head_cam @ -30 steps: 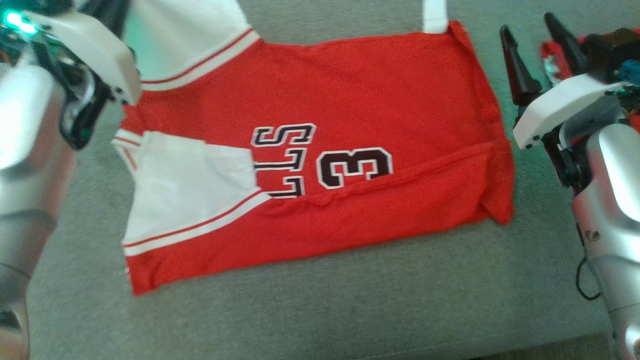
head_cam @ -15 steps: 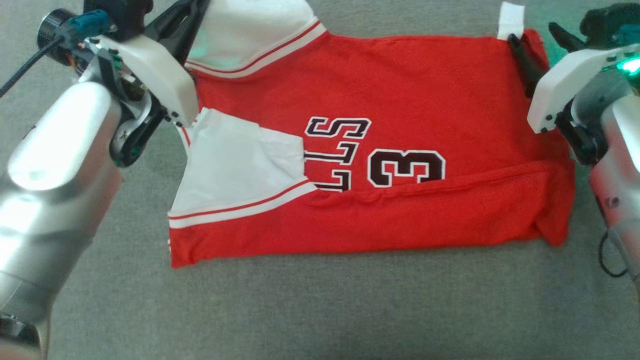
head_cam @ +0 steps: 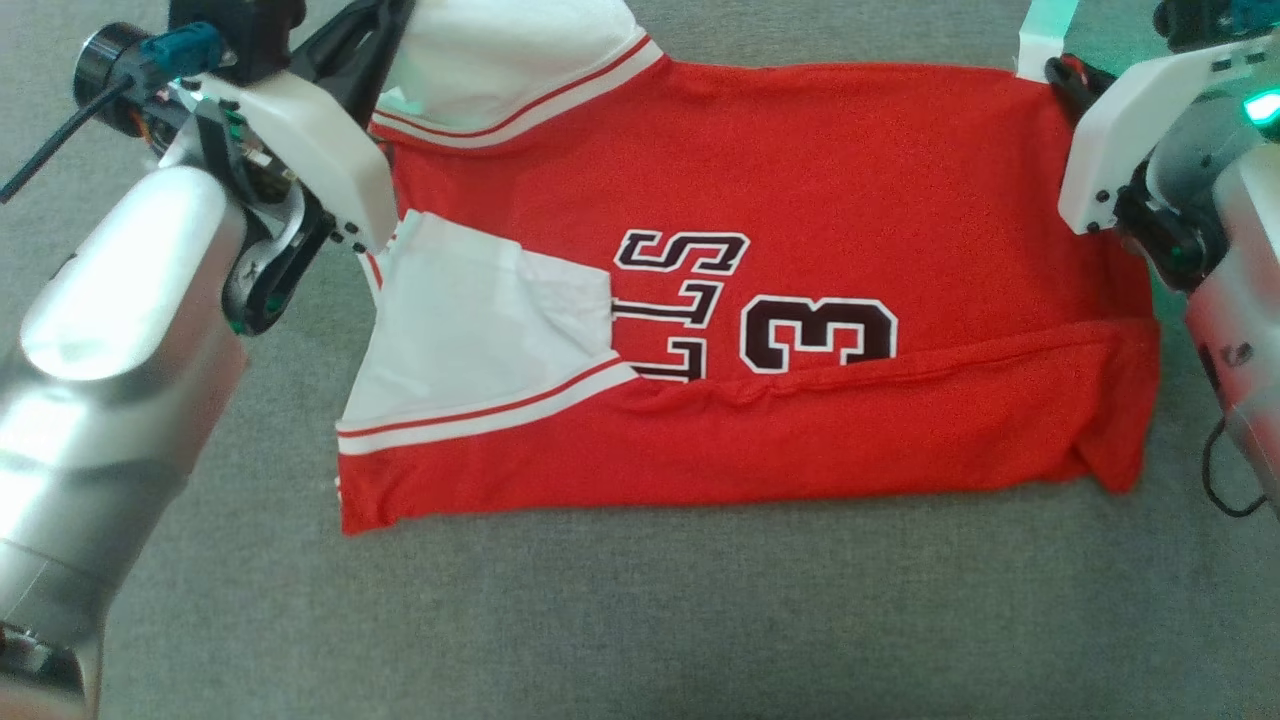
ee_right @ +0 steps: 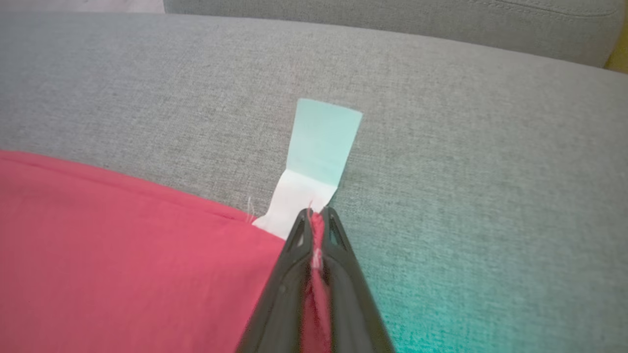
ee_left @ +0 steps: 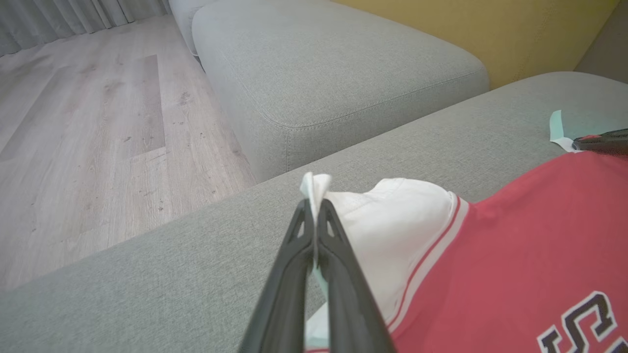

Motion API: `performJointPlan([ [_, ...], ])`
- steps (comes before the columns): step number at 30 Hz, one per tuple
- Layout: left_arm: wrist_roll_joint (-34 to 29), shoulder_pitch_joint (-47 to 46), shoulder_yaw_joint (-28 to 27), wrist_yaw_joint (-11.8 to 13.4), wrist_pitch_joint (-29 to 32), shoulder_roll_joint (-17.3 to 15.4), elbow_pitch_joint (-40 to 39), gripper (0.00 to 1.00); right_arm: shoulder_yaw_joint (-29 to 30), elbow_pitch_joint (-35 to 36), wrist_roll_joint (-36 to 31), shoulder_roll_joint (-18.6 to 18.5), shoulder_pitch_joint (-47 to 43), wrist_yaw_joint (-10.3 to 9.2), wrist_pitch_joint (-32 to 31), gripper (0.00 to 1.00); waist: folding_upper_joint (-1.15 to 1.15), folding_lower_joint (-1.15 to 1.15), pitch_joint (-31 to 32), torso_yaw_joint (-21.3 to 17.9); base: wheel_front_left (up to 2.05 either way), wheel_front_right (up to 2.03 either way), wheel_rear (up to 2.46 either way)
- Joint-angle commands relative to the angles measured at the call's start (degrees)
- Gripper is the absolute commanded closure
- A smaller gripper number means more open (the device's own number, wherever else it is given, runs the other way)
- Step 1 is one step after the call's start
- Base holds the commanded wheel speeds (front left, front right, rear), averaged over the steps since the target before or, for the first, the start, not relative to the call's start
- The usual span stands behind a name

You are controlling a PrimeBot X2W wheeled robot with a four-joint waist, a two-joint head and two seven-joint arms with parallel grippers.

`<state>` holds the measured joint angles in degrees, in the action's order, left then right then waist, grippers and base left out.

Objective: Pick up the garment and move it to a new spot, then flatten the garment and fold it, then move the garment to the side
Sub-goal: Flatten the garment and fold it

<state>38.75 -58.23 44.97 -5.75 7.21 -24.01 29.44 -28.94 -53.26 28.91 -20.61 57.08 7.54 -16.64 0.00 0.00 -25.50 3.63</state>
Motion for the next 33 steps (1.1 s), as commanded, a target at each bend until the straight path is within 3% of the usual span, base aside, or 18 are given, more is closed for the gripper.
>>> performJointPlan([
  [1, -0.44, -2.16, -2.32, 0.44, -0.73, -2.35, -0.88, 1.0, -0.24, 0.19, 1.05, -0.92, 0.05, -0.05, 0.79, 1.0, 0.0, 0.0, 0.08, -0.41, 0.0, 0.0, 0.0],
  [16, -1.86, -8.04, -5.59, 1.95, -9.17, -3.34, 5.17, 1.0, 2.31, 2.85, 8.96, 0.23, 6.73, -0.05, 13.94, 1.0, 0.0, 0.0, -1.38, -3.55, 0.0, 0.0, 0.0],
  [26, -3.63, -18.1, -6.34, 0.72, -15.84, -1.33, 14.87, 1.0, 3.48, -0.38, 8.4, 2.17, 14.23, -0.05, 21.29, 1.0, 0.0, 0.0, -3.96, -4.23, 0.0, 0.0, 0.0],
  [33, -3.96, -18.62, -4.14, -0.95, -19.64, 0.94, 20.04, 1.0, 2.1, -3.62, 10.17, 3.06, 12.91, -0.05, 21.1, 1.0, 0.0, 0.0, -2.66, -3.42, 0.0, 0.0, 0.0],
])
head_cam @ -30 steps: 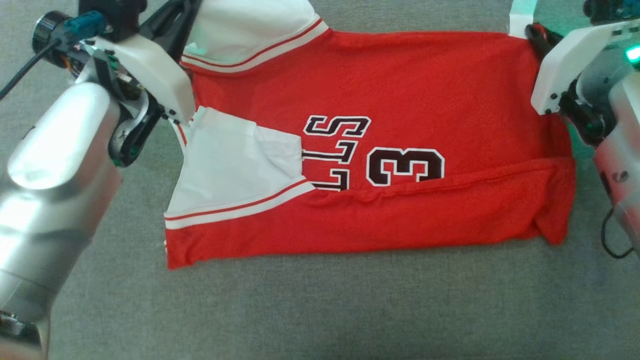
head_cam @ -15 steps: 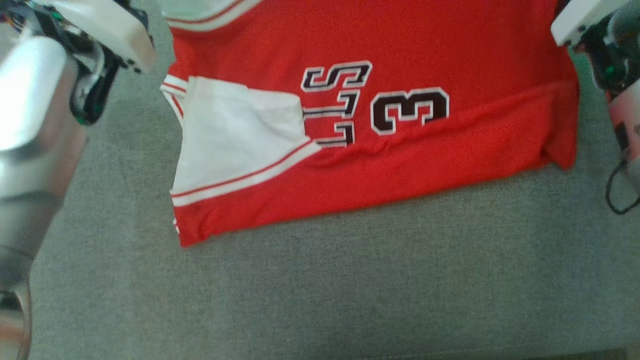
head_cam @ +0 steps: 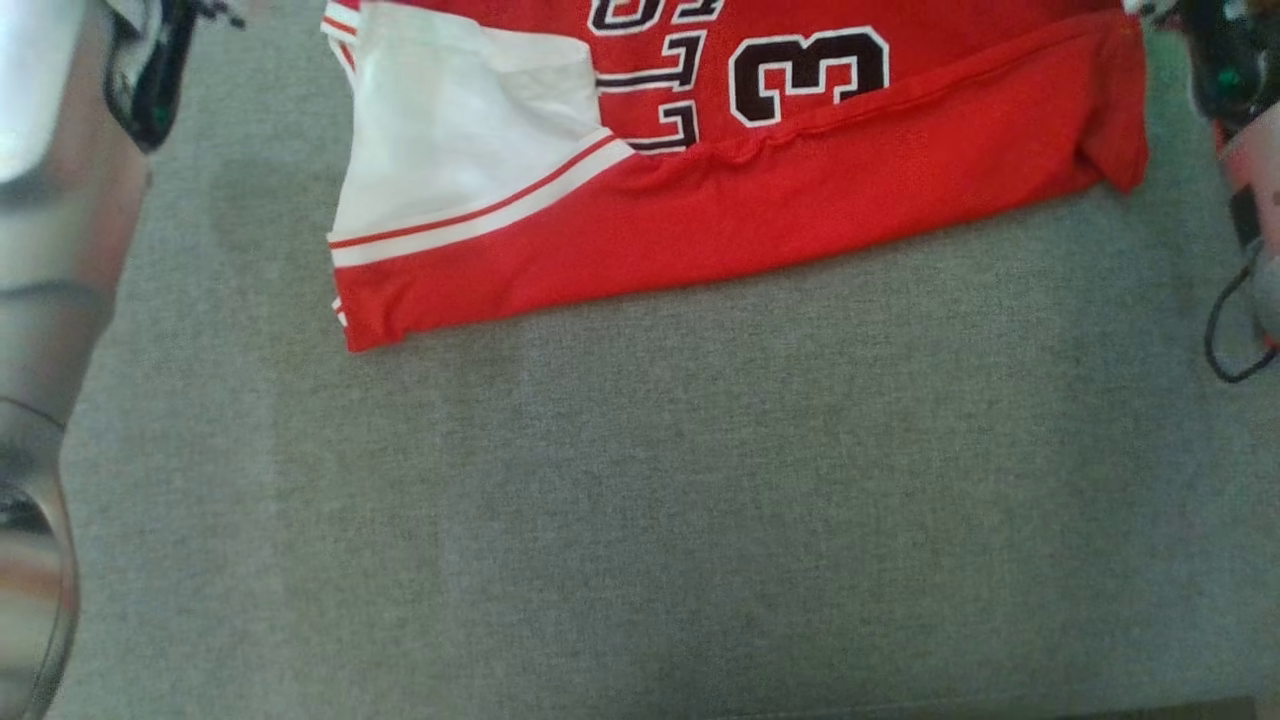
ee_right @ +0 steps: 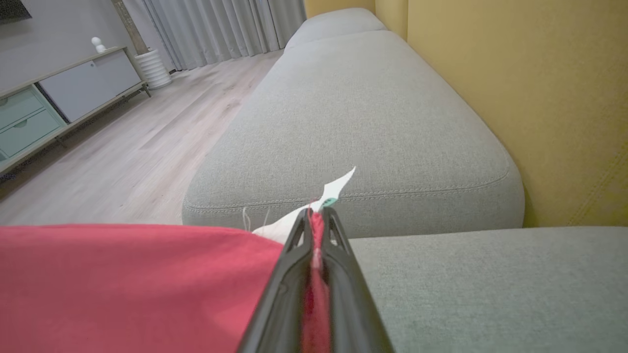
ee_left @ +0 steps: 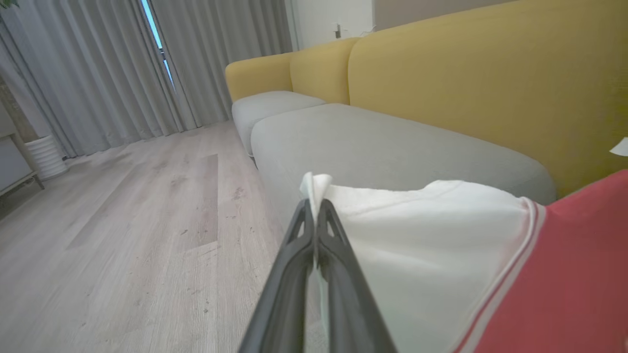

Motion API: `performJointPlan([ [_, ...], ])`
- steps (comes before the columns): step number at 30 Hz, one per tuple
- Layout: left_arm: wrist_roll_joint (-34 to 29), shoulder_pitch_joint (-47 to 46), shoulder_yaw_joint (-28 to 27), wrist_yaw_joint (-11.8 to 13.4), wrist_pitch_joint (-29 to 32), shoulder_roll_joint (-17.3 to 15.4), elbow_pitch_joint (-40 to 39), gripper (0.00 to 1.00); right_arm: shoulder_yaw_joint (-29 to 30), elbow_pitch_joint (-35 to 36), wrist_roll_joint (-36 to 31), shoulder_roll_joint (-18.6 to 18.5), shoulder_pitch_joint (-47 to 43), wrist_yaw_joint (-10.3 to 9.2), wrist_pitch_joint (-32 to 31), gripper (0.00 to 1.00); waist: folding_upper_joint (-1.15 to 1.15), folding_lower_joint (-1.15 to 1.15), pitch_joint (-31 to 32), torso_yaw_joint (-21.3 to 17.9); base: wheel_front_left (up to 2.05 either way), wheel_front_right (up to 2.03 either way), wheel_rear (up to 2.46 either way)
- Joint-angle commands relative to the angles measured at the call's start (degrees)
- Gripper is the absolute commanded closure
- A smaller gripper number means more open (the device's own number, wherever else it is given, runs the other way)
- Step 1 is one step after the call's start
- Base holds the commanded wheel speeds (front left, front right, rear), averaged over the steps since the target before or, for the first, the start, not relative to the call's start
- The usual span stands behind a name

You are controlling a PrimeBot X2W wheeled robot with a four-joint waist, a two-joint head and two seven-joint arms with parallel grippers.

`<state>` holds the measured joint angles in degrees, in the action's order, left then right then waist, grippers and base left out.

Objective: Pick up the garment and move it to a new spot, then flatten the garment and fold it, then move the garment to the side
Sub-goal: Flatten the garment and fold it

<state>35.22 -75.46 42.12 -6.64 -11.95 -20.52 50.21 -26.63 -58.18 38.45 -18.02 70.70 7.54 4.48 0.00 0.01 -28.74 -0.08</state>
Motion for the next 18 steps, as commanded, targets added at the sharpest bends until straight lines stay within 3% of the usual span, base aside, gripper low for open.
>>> performJointPlan([
  [1, -0.38, -0.68, -0.77, -0.24, -0.75, -2.5, -0.5, 1.0, -0.46, 1.05, 1.25, 0.31, -1.51, -0.05, -0.32, 1.0, 0.0, -0.01, 1.11, 0.5, 0.0, 0.0, 0.0],
  [11, 1.93, 9.17, 6.52, -0.81, 0.3, -4.68, -5.32, 1.0, -3.53, 3.07, 8.62, -3.98, -10.65, -0.05, -6.31, 1.0, 0.0, -0.01, 6.59, 2.82, 0.0, 0.0, 0.0],
  [18, 5.21, 17.11, 13.3, -0.83, 7.31, -10.71, -12.93, 1.0, -7.05, 6.27, 12.63, -8.24, -17.05, -0.05, -11.84, 1.0, 0.0, -0.01, 10.25, 3.62, 0.0, 0.0, 0.0],
])
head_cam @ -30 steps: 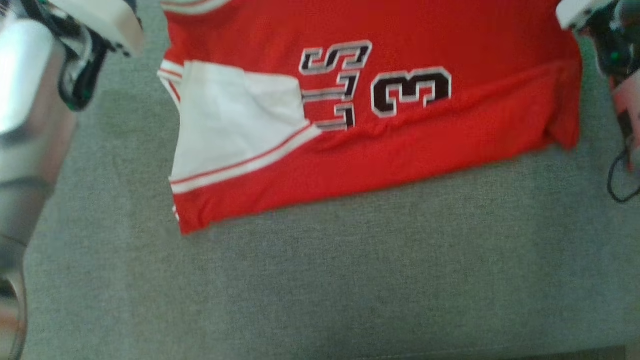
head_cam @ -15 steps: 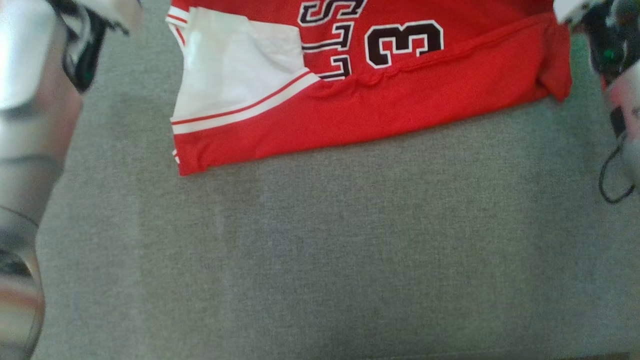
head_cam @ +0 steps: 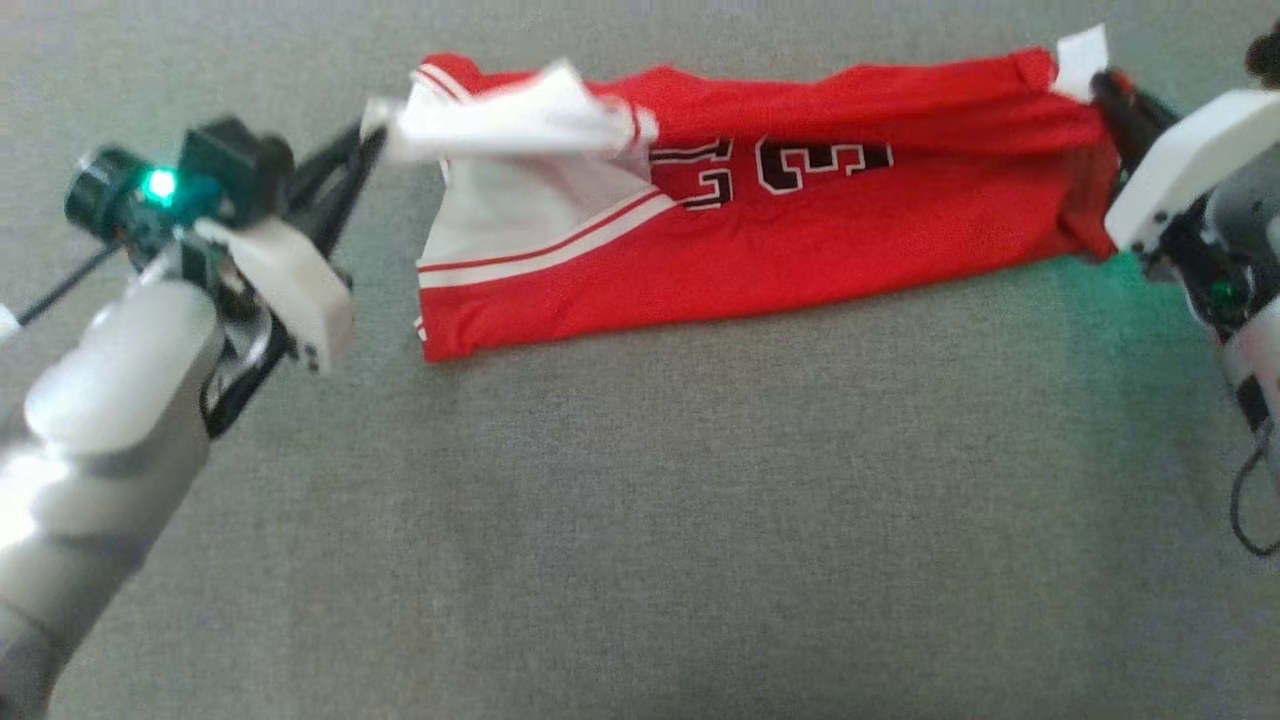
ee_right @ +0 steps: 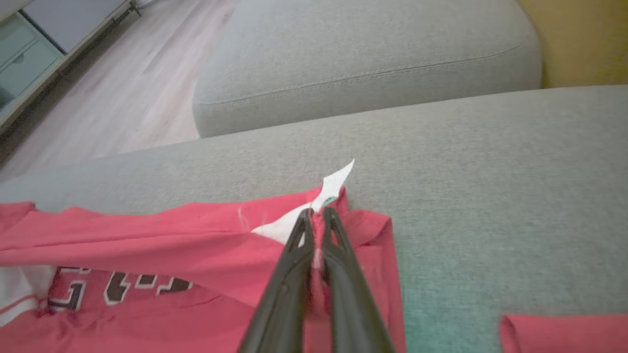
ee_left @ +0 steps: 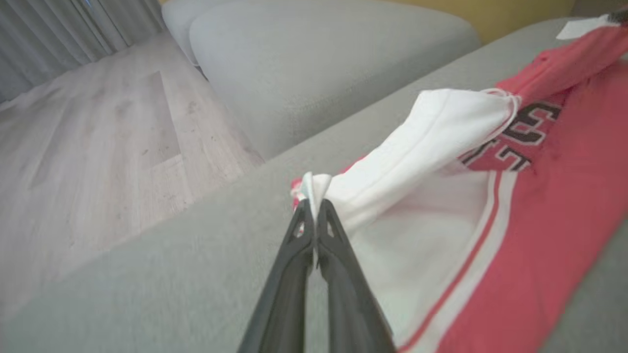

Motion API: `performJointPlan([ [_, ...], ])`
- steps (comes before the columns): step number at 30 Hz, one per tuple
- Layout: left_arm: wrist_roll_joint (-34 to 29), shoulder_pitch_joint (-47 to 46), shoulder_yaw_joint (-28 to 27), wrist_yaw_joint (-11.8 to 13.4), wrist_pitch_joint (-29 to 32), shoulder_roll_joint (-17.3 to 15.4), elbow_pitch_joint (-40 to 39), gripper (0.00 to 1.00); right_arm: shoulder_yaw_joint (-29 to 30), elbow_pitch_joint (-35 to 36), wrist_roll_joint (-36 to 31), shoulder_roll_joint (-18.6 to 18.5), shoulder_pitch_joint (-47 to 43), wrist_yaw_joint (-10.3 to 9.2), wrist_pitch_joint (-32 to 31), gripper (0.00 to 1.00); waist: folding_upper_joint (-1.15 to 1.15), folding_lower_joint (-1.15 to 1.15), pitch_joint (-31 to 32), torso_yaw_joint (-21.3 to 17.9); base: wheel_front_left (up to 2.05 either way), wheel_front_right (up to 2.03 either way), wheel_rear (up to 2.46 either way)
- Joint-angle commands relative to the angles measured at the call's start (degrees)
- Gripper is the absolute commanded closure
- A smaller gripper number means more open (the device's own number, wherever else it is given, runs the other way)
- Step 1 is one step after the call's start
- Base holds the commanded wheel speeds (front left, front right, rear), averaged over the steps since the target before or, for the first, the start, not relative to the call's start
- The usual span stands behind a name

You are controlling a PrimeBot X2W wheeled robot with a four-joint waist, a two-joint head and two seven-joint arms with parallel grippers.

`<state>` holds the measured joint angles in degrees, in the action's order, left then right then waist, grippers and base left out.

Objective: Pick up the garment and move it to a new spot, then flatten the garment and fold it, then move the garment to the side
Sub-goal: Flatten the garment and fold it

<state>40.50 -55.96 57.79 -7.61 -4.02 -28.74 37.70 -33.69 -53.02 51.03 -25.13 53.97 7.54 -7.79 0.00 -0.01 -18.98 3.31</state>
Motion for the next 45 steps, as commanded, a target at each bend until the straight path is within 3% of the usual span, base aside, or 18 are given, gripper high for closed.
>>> performJointPlan([
  [1, 0.45, -1.42, -1.73, 0.13, 0.54, -3.22, -1.32, 1.0, -0.47, 1.46, 0.47, -1.63, -1.04, -0.05, -0.31, 1.0, 0.0, 0.01, 0.95, 0.23, 0.0, 0.0, 0.0],
  [10, 4.17, 4.16, 2.47, 0.13, 9.04, -7.58, -8.93, 1.0, -4.5, 3.72, 1.58, -5.12, -4.37, -0.05, -5.02, 1.0, 0.0, 0.01, 2.44, -0.24, 0.0, 0.0, 0.0],
  [23, 7.15, 6.24, 5.24, 0.15, 16.09, -9.12, -13.04, 1.0, -8.72, 5.53, 1.82, -5.55, -4.55, -0.05, -7.39, 1.0, 0.0, 0.01, 1.35, -1.89, 0.0, 0.0, 0.0],
  [24, 7.3, 6.31, 5.28, 0.18, 16.29, -9.12, -13.15, 1.0, -8.72, 5.52, 2.06, -5.49, -4.5, -0.05, -7.45, 0.51, 0.0, 0.01, 1.4, -2.03, 0.0, 0.0, 0.0],
  [25, 7.32, 6.33, 5.29, 0.29, 16.29, -9.08, -13.24, 0.54, -8.76, 5.43, 2.29, -5.41, -4.48, -0.05, -7.66, 0.0, 0.0, 0.01, 1.52, -2.18, 0.0, 0.0, 0.0],
  [26, 7.39, 6.36, 5.19, 0.49, 16.1, -8.99, -13.33, 0.07, -8.82, 5.44, 2.44, -5.38, -4.45, -0.05, -7.8, 0.0, 0.0, 0.01, 1.66, -2.3, 0.0, 0.0, 0.0],
  [27, 7.48, 6.42, 5.07, 0.75, 15.9, -8.86, -13.37, 0.0, -8.84, 5.59, 2.59, -5.41, -4.37, -0.05, -7.72, 0.0, 0.0, 0.01, 1.86, -2.44, 0.0, 0.0, 0.0],
  [36, 9.17, 6.6, 1.13, 5.88, 10.1, -5.98, -12.02, 0.0, -6.12, 7.38, 6.5, -5.72, -4.45, -0.05, -4.98, 0.0, 0.0, 0.01, 4.69, -3.25, 0.0, 0.0, 0.0],
  [45, 11.22, 8.45, -8.22, 13.59, -8.36, -0.71, -9.82, 0.0, -2.25, 12.4, 5.71, -4.4, -5.42, -0.05, 9.62, 0.0, 0.0, 0.01, 8.47, -4.23, 0.0, 0.0, 0.0],
])
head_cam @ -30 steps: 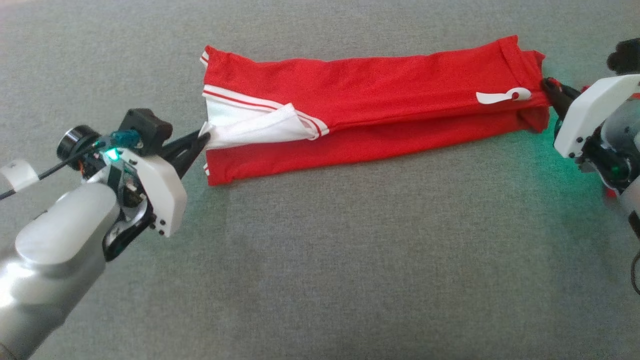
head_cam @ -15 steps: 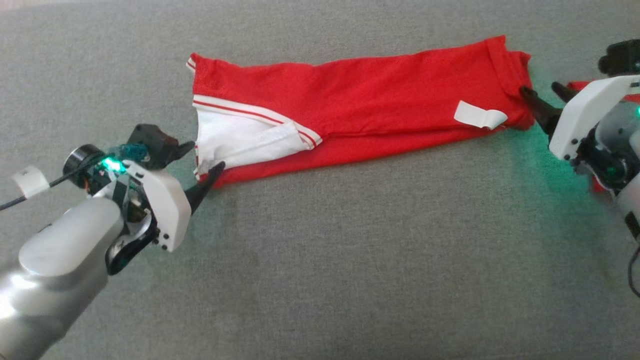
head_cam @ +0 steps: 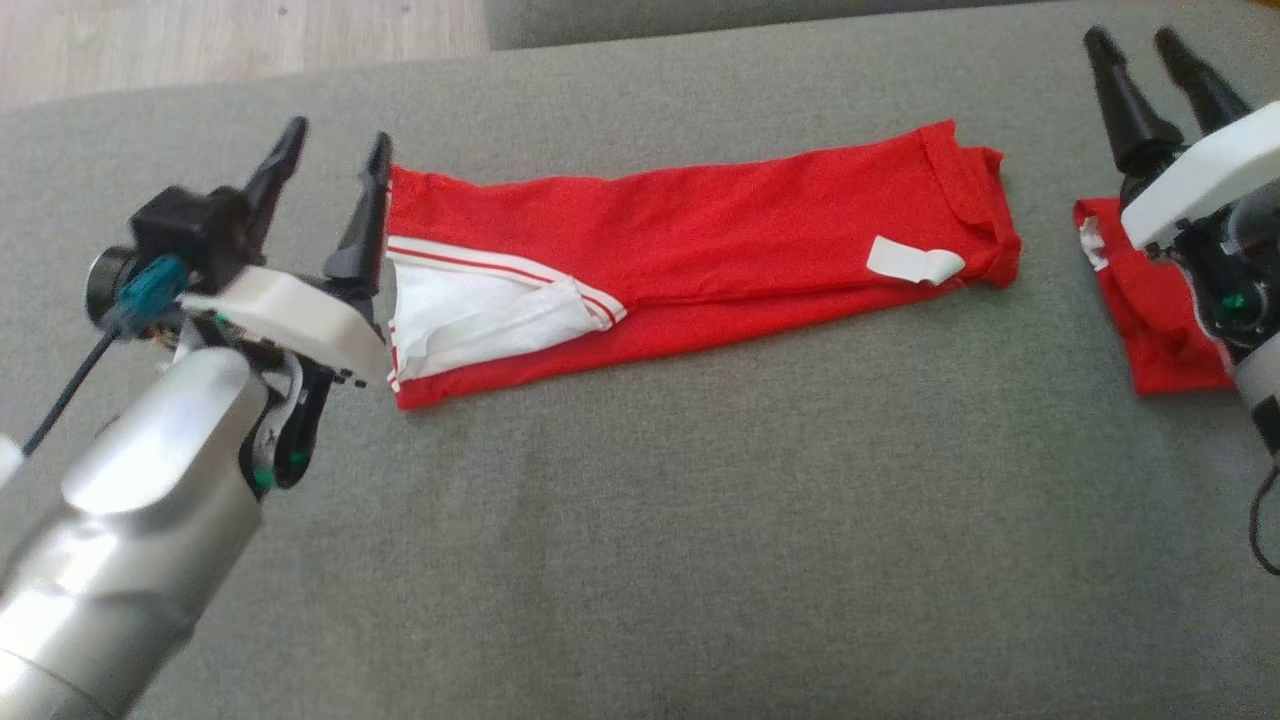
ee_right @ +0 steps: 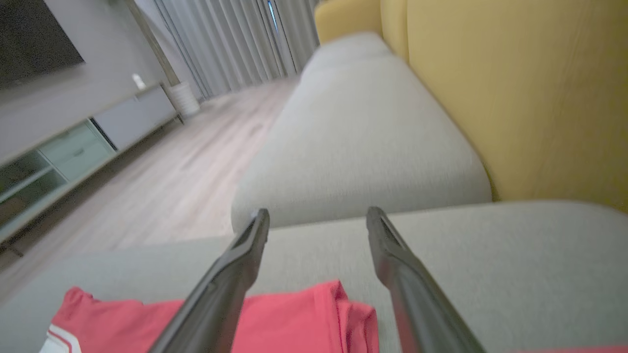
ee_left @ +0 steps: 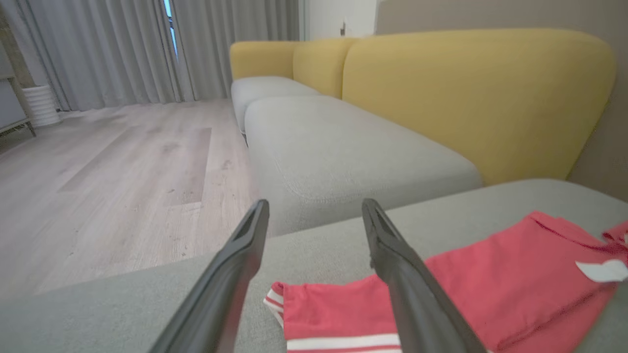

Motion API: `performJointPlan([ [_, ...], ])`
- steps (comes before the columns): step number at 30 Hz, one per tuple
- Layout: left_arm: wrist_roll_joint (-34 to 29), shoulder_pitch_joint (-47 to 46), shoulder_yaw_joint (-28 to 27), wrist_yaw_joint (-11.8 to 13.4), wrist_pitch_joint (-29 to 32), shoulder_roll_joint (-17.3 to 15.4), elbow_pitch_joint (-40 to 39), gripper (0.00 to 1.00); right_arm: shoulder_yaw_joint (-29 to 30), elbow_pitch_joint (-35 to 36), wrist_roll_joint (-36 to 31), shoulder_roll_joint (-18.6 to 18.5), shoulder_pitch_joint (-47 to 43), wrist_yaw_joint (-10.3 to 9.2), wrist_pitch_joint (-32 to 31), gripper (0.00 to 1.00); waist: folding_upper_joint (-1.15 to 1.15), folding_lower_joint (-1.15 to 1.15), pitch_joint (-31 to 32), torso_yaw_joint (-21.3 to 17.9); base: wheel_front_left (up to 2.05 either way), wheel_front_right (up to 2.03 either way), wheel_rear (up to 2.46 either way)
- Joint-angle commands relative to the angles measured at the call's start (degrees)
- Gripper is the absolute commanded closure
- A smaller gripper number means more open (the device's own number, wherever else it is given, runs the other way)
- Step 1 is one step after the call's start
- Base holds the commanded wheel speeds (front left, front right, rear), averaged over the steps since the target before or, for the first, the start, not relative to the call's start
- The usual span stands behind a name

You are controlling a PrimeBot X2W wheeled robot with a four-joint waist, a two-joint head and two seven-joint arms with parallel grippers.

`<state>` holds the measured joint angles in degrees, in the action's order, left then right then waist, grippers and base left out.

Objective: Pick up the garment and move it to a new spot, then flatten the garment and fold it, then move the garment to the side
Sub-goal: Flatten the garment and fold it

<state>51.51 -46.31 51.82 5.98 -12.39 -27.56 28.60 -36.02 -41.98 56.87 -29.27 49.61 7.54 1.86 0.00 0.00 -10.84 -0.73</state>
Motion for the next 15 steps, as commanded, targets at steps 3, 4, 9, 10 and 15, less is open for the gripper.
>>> performJointPlan([
  [3, 0.9, 1.23, -6.72, 1.76, -2.29, -0.24, -1.58, 0.0, 2.64, 2.4, -0.74, 1.32, -3.1, -0.05, 6.87, 0.0, 0.0, 0.0, 1.41, -0.11, 0.0, 0.0, 0.0],
  [4, 0.39, 2.24, -8.31, 2.13, -2.48, 0.25, -2.09, 0.0, 3.35, 2.81, -1.02, 1.98, -4.15, -0.05, 8.83, 0.0, 0.0, 0.0, 1.75, -0.02, 0.0, 0.0, 0.0],
  [9, -8.06, 10.76, -21.71, 3.83, -2.58, 3.84, -9.13, 0.0, 7.05, 5.22, -7.53, 5.22, -9.67, -0.05, 12.92, 0.0, 0.0, 0.0, 2.46, -0.37, 0.0, 0.0, 0.0],
  [10, -9.97, 13.01, -24.29, 3.76, -2.59, 4.93, -10.63, 0.0, 8.41, 6.09, -9.52, 6.12, -10.88, -0.05, 13.04, 0.0, 0.0, 0.0, 2.57, -0.45, 0.0, 0.0, 0.0],
  [15, -20.29, 23.6, -35.22, 2.0, -2.6, 11.09, -17.45, 0.0, 20.6, 14.16, -23.52, 12.8, -19.79, -0.05, 13.11, 0.0, 0.0, 0.0, 3.01, -0.79, 0.0, 0.0, 0.0],
])
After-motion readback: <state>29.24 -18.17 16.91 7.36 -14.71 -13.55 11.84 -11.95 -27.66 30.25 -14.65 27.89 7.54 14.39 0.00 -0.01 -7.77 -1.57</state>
